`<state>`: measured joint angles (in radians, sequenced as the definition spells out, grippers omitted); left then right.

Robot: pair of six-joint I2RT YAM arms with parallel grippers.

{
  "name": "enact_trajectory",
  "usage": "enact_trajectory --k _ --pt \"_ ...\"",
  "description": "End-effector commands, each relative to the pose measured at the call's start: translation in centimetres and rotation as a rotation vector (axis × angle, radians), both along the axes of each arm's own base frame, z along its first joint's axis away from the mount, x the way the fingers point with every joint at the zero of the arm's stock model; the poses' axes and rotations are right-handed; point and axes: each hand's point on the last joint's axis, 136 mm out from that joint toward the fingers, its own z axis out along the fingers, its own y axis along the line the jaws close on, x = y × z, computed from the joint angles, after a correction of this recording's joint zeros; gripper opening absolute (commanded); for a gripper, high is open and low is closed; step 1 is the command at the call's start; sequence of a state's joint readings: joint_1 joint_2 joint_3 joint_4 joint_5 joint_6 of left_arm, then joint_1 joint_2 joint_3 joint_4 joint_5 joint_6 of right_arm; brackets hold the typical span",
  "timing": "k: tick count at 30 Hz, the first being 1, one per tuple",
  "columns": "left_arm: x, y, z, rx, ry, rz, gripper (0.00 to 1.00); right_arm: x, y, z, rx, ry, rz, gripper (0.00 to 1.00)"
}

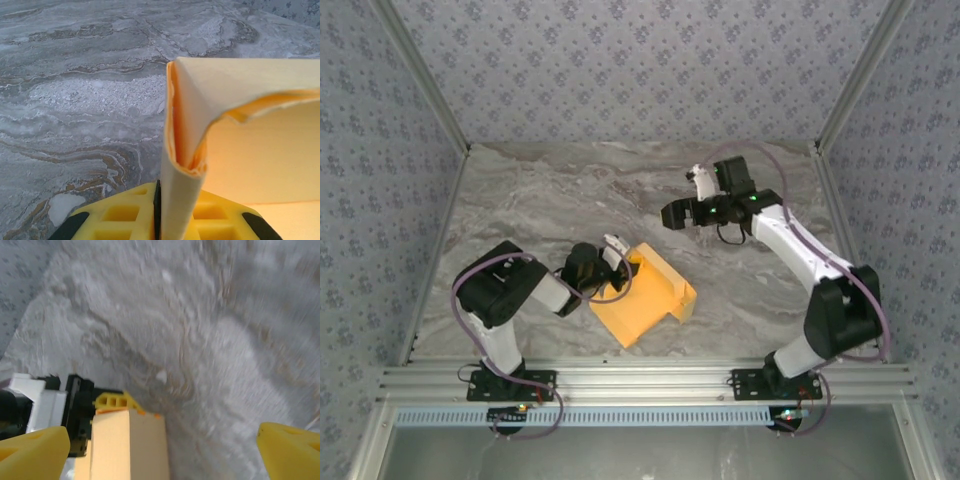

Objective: Fold the paper box

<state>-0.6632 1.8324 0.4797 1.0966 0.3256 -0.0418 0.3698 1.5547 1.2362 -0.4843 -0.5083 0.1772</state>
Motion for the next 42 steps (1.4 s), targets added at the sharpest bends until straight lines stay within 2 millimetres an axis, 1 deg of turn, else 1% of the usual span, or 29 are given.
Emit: enact_trajectory --k 1,4,6,9,12,17,24,27,34,38,42 --pt "0.4 -0.8 0.3 -0.007 -0.028 -0.026 0.16 -2.5 0.4 -3.5 -0.058 0.276 -0.029 0.94" --pt "0.5 -0.8 0.2 -0.013 -0.028 -0.024 0.17 -3.0 1.7 -5.5 -0.108 0.344 0.022 0.88" --pt "0.5 -0.7 0.1 -0.012 -0.025 -0.019 0.16 -3.6 2.7 -6.4 -0.123 0.386 0.062 0.84" --pt "0.6 -0.8 0.1 -0.011 -0.027 -0.017 0.17 -4.2 3.5 -7.5 -0.141 0.407 0.089 0.83" --pt "0.6 -0.8 0.0 -0.013 -0.024 -0.017 0.17 -4.2 3.7 -8.2 -0.141 0.427 0.083 0.83" --pt "0.6 -0.8 -0.3 -0.012 -0.016 -0.017 0.18 -3.8 3.7 -8.4 -0.156 0.443 0.07 0.83" --pt "0.7 -0.8 -0.7 -0.008 -0.009 -0.012 0.16 -3.2 4.7 -7.2 -0.108 0.438 0.076 0.83" --pt "0.7 -0.7 -1.0 0.0 -0.002 -0.007 0.16 -3.2 4.8 -7.2 -0.105 0.436 0.082 0.84" --pt "0.9 -0.7 -0.9 -0.002 -0.005 0.0 0.16 -3.6 4.8 -9.1 -0.151 0.445 0.098 0.86" --pt "0.9 -0.7 -1.0 -0.002 -0.002 -0.002 0.16 -3.7 4.3 -10.4 -0.203 0.447 0.074 0.86" --pt "0.9 -0.8 -0.9 -0.005 -0.001 -0.002 0.16 -3.7 3.8 -10.9 -0.283 0.43 0.049 0.85"
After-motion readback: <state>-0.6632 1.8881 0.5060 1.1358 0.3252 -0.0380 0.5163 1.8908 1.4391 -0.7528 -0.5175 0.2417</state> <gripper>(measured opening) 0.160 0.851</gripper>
